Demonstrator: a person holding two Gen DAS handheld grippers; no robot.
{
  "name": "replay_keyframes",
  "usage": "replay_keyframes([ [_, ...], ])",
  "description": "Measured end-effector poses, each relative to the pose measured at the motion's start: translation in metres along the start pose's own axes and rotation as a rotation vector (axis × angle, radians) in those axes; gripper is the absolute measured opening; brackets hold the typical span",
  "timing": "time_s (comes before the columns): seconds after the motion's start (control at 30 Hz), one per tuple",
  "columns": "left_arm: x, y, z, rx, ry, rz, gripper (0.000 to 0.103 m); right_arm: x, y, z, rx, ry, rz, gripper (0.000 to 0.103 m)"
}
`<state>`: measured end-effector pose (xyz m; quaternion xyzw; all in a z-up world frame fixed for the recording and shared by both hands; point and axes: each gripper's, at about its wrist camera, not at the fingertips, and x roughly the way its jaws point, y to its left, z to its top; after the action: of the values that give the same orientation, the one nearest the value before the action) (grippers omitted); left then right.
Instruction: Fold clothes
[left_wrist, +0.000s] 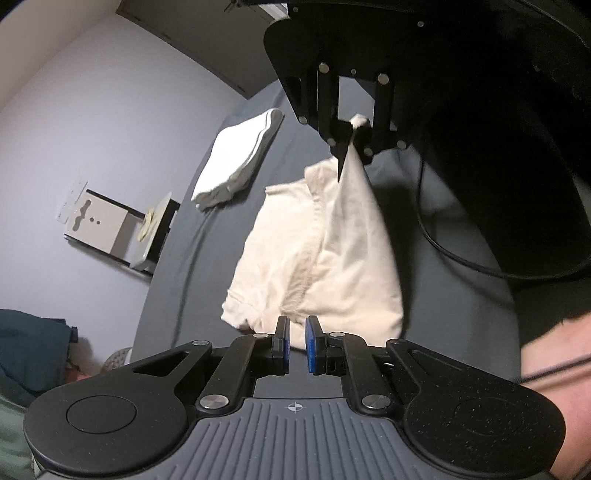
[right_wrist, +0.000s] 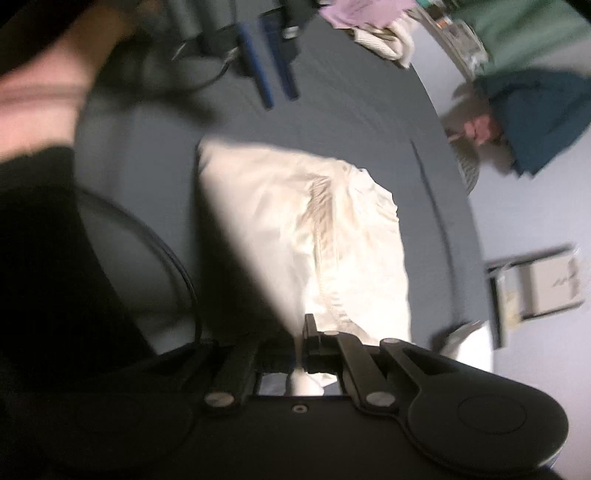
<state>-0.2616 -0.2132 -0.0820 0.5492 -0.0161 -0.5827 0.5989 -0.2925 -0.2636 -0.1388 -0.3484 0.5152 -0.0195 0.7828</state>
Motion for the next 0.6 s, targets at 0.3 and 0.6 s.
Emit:
replay_keyframes([
  [0.3,0.021,-0.009,0.007,0.048,-0.002,-0.117,0.101,0.007,-0.026,0.002,0.119,-0.021,0.031,0.004],
  [0.6,0.047,-0.034,0.023,0.039,0.058,-0.062,0.096,-0.002,-0.05,0.0,0.237,-0.05,0.084,0.004],
])
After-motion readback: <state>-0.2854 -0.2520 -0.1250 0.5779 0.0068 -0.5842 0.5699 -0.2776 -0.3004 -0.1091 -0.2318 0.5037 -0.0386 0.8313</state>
